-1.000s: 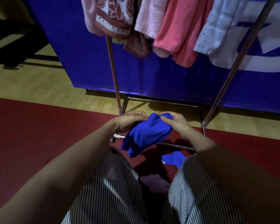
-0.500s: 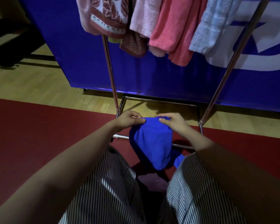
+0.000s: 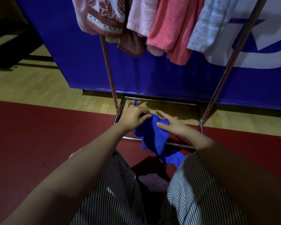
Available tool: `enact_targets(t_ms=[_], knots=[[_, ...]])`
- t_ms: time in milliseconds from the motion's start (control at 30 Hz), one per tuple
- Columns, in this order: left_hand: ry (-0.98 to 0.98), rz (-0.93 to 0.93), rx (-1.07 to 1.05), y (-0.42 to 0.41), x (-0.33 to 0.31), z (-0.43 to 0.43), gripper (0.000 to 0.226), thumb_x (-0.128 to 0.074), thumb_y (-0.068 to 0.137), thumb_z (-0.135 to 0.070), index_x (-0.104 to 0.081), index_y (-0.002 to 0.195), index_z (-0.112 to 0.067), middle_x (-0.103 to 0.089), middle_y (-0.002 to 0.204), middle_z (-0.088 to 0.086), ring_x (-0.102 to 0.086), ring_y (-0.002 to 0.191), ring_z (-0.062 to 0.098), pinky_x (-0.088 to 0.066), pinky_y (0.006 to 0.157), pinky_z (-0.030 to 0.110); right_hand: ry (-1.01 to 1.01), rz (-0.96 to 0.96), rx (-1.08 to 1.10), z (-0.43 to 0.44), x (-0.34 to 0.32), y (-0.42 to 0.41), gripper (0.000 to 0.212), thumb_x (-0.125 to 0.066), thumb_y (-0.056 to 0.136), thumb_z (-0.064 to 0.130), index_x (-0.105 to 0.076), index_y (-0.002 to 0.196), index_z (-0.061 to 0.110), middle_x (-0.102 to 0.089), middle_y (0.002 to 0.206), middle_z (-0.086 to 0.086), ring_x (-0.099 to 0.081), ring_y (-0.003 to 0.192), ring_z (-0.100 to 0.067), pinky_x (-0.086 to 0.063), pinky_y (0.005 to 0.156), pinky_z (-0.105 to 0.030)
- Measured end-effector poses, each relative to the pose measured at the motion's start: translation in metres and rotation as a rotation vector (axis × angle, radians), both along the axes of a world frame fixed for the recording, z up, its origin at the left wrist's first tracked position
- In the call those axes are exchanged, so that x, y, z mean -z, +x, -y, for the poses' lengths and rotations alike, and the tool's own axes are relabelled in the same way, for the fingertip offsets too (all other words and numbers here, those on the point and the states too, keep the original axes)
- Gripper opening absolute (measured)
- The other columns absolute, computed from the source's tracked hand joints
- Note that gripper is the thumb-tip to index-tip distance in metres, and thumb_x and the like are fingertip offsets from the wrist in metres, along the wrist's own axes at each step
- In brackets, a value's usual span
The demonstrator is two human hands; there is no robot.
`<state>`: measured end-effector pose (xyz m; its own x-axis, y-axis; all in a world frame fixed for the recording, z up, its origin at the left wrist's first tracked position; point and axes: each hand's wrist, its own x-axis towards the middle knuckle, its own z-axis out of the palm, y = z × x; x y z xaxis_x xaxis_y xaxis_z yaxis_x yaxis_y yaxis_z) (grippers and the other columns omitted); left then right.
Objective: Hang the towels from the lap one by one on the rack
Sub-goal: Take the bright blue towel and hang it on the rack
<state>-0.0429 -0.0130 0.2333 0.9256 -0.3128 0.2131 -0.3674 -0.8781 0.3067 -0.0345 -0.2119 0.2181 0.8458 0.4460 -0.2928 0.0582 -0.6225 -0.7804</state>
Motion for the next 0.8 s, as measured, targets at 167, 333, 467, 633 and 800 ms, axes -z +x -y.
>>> enact_targets(t_ms=[167, 333, 467, 633, 800], knots=[[0.065, -0.075, 0.147, -0.001, 0.002, 0.010, 0.025, -0.048, 0.094, -0.040, -0.068, 0.099, -0.025, -0.071, 0.093, -0.007, -0.057, 0.089, 0.016, -0.017, 0.088, 0.034, -0.067, 0.036, -0.160, -0.003, 0.006, 0.000, 0.036, -0.063, 0.088, 0.016, -0.058, 0.120, 0.001, -0.046, 0.132, -0.014, -0.043, 0.125, -0.021, -0.030, 0.091, -0.010], [0.152, -0.041, 0.020, 0.002, 0.000, 0.006, 0.029, -0.046, 0.093, -0.044, -0.068, 0.100, -0.026, -0.070, 0.096, -0.005, -0.054, 0.097, 0.018, -0.015, 0.083, 0.033, 0.020, 0.049, 0.065, -0.001, 0.005, 0.003, 0.026, -0.062, 0.088, 0.019, -0.068, 0.072, -0.001, -0.062, 0.066, -0.004, -0.050, 0.062, -0.007, -0.034, 0.059, -0.024], [0.234, -0.068, -0.114, 0.003, -0.003, 0.003, 0.032, -0.045, 0.093, -0.046, -0.068, 0.101, -0.026, -0.069, 0.099, -0.004, -0.049, 0.105, 0.021, -0.017, 0.087, 0.036, -0.194, 0.094, 0.002, 0.002, 0.009, 0.005, 0.027, -0.061, 0.088, 0.033, -0.070, 0.091, 0.008, -0.067, 0.091, -0.011, -0.059, 0.083, -0.023, -0.041, 0.070, -0.030], [0.197, -0.116, -0.258, 0.003, 0.003, -0.007, 0.035, -0.039, 0.095, -0.046, -0.067, 0.095, -0.024, -0.066, 0.098, -0.003, -0.041, 0.110, 0.022, -0.018, 0.099, 0.047, -0.319, 0.169, -0.121, 0.007, 0.009, 0.000, 0.055, -0.052, 0.093, 0.028, -0.032, 0.143, 0.034, -0.054, 0.134, -0.003, -0.054, 0.116, -0.024, -0.042, 0.095, -0.032], [0.226, -0.168, -0.202, -0.001, 0.003, -0.008, 0.039, -0.035, 0.098, -0.045, -0.064, 0.100, -0.020, -0.068, 0.090, 0.002, -0.057, 0.094, 0.023, -0.024, 0.097, 0.039, -0.637, 0.233, -0.252, 0.006, 0.002, -0.007, 0.027, -0.036, 0.100, 0.031, -0.054, 0.119, 0.031, -0.061, 0.113, -0.010, -0.054, 0.106, -0.030, -0.036, 0.079, -0.032]])
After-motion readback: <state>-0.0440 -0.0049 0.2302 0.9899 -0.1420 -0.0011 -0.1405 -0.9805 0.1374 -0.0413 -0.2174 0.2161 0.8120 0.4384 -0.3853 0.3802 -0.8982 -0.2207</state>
